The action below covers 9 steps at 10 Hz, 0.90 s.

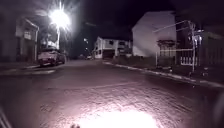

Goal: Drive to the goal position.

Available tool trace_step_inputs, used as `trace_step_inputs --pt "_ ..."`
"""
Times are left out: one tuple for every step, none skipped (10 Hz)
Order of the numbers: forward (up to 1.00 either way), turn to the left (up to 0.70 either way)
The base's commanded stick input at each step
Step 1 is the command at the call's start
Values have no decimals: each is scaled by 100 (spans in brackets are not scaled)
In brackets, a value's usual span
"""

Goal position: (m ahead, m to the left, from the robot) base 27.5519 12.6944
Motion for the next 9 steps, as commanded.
trace_step_inputs --pt "0 0" --pt "0 33" --pt "0 45" --pt "32 37" --pt "64 29" --pt "70 27" --pt "70 27" --pt "70 27" --pt "70 27"
